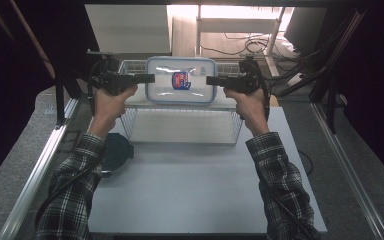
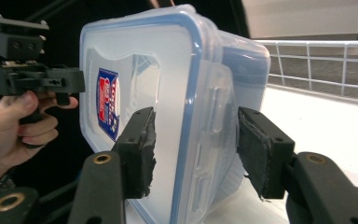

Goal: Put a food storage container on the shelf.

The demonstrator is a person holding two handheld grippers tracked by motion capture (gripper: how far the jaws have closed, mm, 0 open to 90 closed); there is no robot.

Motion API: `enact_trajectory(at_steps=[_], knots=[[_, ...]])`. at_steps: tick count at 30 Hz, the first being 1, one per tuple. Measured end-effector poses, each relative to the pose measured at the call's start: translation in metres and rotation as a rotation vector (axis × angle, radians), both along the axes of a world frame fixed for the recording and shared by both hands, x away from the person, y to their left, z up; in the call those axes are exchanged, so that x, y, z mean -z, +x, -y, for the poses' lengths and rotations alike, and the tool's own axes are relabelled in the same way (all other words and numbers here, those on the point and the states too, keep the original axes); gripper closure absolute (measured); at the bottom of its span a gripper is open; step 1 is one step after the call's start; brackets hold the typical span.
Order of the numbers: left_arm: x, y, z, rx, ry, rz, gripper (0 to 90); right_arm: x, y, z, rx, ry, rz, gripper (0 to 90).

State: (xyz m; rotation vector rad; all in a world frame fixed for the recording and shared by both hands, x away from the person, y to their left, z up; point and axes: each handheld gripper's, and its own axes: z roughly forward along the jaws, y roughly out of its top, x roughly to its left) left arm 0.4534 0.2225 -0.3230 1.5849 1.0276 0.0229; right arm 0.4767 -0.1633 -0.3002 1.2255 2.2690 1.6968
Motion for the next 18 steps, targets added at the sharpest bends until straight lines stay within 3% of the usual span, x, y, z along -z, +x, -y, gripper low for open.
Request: enact_trajectory(at_steps=[9,13,16,18], knots=[[0.003,0.007,-0.001,-0.005,-0.022,-0.008,49.5,0.003,0.0,-0.001,0.018,0.0,0.017,45.6],[0.004,0.008,0.005,-0.031,0.083,0.001,54.3,0.007,0.001,-0.004,0.025,-0.026,0.009,37.2],[0.009,0.01,0.001,-0.022,0.034,-0.018,54.0,0.011,0.004,-0.001,0.034,0.016,-0.022,38.0],[0.01,0.01,0.0,-0.013,0.029,-0.018,54.9,0.013,0.006,0.002,0.03,0.037,-0.032,38.9]])
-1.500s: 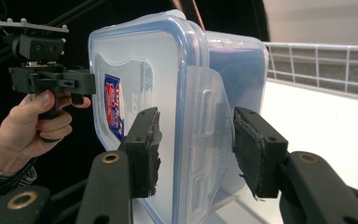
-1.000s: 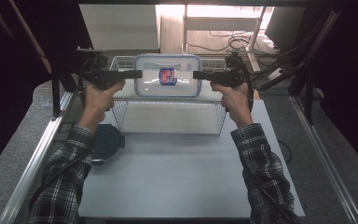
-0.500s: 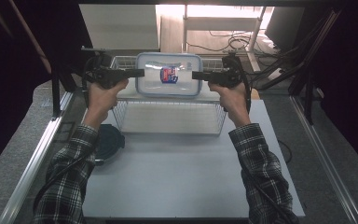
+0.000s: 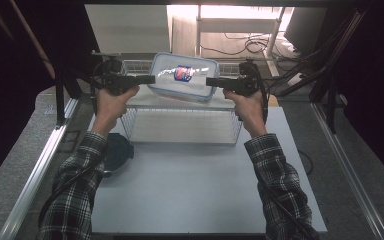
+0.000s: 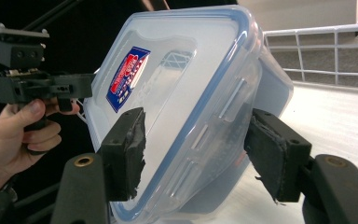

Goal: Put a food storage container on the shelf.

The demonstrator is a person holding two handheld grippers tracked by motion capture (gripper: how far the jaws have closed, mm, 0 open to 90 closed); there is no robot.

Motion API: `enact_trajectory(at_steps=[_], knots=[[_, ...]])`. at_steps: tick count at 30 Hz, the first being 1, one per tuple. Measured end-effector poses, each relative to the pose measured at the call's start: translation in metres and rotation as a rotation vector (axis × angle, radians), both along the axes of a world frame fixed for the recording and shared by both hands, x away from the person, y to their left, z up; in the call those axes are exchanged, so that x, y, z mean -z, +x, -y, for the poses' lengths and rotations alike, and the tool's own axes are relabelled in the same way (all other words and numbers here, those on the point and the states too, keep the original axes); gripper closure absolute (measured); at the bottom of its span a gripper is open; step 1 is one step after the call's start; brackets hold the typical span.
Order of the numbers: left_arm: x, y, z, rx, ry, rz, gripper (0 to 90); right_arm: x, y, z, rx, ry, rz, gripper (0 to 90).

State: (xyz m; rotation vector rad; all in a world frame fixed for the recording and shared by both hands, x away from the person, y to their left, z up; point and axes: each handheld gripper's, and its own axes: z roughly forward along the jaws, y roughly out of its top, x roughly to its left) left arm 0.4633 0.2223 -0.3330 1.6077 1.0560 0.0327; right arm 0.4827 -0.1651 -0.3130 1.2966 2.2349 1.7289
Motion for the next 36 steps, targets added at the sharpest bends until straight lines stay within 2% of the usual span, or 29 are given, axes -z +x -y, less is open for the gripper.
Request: enact_trajectory(at_steps=[4,6,8,9,10,12,15,16,17,23,36], knots=[[0.001,-0.002,0.001,-0.002,0.018,0.005,54.4,-0.002,0.002,-0.001,0.028,-0.007,-0.023,37.1],[0.0,-0.003,0.002,-0.014,0.027,0.014,54.5,-0.003,0.002,-0.004,0.052,-0.024,-0.02,34.6],[-0.002,-0.003,0.004,-0.026,0.04,0.021,54.6,-0.005,-0.001,-0.007,0.089,-0.069,0.019,31.8],[-0.003,-0.002,0.004,-0.029,0.048,0.023,54.6,-0.008,-0.003,-0.011,0.111,-0.11,0.046,30.6],[-0.004,-0.002,0.005,-0.036,0.055,0.025,54.5,-0.009,-0.004,-0.012,0.116,-0.126,0.055,30.8],[-0.006,-0.003,0.007,-0.046,0.072,0.032,54.3,-0.011,-0.007,-0.014,0.123,-0.155,0.071,34.7],[-0.008,-0.005,0.007,-0.052,0.066,0.034,53.0,-0.014,-0.01,-0.015,0.111,-0.184,0.088,46.6],[-0.008,-0.005,0.007,-0.05,0.066,0.032,52.8,-0.014,-0.01,-0.016,0.109,-0.195,0.092,47.7],[-0.008,-0.006,0.007,-0.05,0.063,0.03,53.0,-0.014,-0.01,-0.016,0.104,-0.192,0.092,51.1],[-0.01,-0.013,0.006,-0.057,0.066,0.017,53.7,-0.014,-0.009,-0.017,0.103,-0.188,0.089,52.5],[-0.009,-0.025,0.005,-0.058,0.061,0.026,54.8,-0.015,-0.008,-0.021,0.105,-0.195,0.093,53.3]])
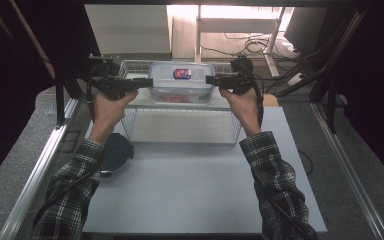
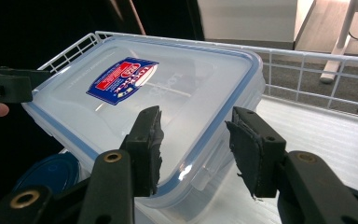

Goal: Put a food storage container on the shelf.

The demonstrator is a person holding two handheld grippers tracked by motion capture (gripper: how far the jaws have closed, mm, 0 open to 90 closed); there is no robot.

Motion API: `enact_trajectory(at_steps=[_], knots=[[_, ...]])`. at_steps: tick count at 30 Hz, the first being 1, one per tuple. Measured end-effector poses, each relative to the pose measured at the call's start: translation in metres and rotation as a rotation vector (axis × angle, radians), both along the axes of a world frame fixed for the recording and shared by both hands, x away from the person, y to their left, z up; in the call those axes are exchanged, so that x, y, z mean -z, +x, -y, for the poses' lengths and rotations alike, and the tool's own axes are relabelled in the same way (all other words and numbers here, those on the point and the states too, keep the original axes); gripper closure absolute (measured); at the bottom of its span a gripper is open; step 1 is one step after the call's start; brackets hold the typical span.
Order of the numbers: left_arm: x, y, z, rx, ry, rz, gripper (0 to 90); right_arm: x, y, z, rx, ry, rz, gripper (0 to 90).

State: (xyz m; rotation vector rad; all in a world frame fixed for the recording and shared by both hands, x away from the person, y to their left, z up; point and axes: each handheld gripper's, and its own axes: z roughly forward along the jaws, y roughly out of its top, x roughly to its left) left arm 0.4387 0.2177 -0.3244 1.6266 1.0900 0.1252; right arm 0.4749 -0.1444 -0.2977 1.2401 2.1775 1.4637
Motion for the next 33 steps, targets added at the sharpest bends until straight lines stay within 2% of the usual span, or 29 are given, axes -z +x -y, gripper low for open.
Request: enact_trajectory(at_steps=[2,3,5,8,10,13,15,20,28,33], knots=[[-0.002,-0.001,0.001,-0.003,0.022,0.011,54.8,0.0,0.0,0.0,0.001,0.002,-0.002,53.0],[-0.003,-0.001,0.002,-0.004,0.038,0.021,54.8,0.0,0.0,0.0,0.004,-0.001,-0.003,50.0],[-0.009,-0.007,0.004,-0.015,0.066,0.067,50.1,-0.001,-0.003,-0.001,-0.003,-0.017,0.014,42.1],[-0.014,-0.018,0.005,-0.004,0.092,0.112,44.0,-0.001,-0.007,0.0,-0.021,-0.001,0.039,32.2],[-0.015,-0.025,0.007,-0.001,0.118,0.128,38.7,-0.002,-0.012,0.002,-0.03,0.008,0.049,24.8],[-0.012,-0.035,0.007,0.02,0.12,0.131,31.6,-0.002,-0.022,0.004,-0.042,-0.001,0.069,14.7],[-0.006,-0.043,0.008,0.047,0.121,0.117,26.8,-0.001,-0.031,0.006,-0.054,-0.01,0.092,10.0],[0.009,-0.058,0.014,0.085,0.138,0.125,20.8,0.002,-0.048,0.009,-0.08,-0.014,0.111,6.2],[0.027,-0.088,0.023,0.145,0.134,0.149,12.6,0.015,-0.081,0.012,-0.132,-0.093,0.155,3.0],[0.037,-0.108,0.03,0.186,0.154,0.16,10.1,0.028,-0.1,0.014,-0.168,-0.136,0.165,2.3]])
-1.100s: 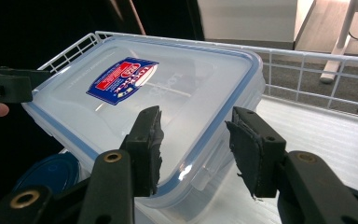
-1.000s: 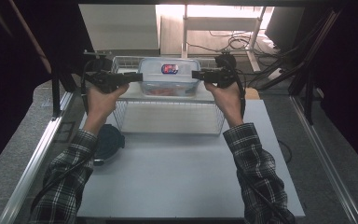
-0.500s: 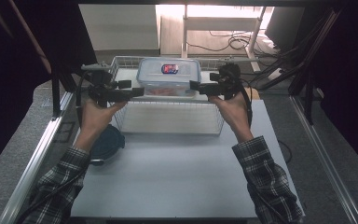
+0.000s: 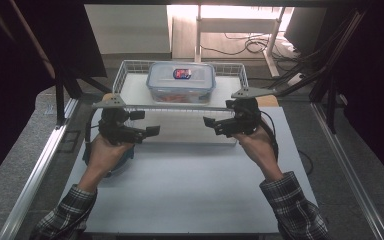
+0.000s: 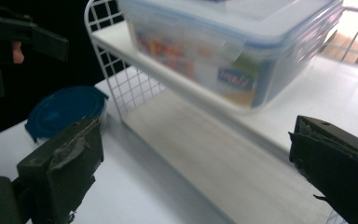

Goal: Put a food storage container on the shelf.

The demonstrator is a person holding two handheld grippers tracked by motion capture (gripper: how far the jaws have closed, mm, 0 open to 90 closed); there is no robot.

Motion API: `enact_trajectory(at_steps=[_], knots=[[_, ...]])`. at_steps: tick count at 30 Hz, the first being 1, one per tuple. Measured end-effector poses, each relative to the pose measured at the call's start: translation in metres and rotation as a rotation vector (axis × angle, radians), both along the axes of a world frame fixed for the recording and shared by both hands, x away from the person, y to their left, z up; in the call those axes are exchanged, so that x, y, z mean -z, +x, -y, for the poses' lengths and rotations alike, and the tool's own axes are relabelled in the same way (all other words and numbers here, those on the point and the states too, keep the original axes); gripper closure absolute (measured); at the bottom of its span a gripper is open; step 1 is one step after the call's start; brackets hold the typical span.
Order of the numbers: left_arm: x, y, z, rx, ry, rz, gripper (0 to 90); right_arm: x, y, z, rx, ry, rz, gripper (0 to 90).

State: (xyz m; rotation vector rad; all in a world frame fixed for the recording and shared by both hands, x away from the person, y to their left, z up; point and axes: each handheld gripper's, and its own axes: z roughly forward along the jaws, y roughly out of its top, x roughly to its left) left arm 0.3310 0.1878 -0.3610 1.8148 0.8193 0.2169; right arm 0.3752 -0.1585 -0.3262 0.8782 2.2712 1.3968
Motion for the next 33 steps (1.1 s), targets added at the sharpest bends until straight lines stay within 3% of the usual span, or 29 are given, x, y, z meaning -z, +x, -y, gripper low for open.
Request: enact_trajectory(at_steps=[11,23,28,33], knots=[[0.028,-0.033,0.013,0.007,0.062,0.044,6.5,0.025,-0.027,0.011,-0.029,-0.036,0.015,1.9],[0.073,-0.053,0.01,-0.01,0.096,0.006,6.4,0.056,-0.05,0.027,-0.031,-0.031,0.013,0.4],[0.087,-0.061,0.008,-0.017,0.109,-0.001,6.4,0.068,-0.058,0.032,-0.032,-0.06,-0.017,0.9],[0.101,-0.071,0.009,-0.019,0.12,0.0,6.0,0.078,-0.067,0.032,-0.04,-0.052,-0.028,0.9]])
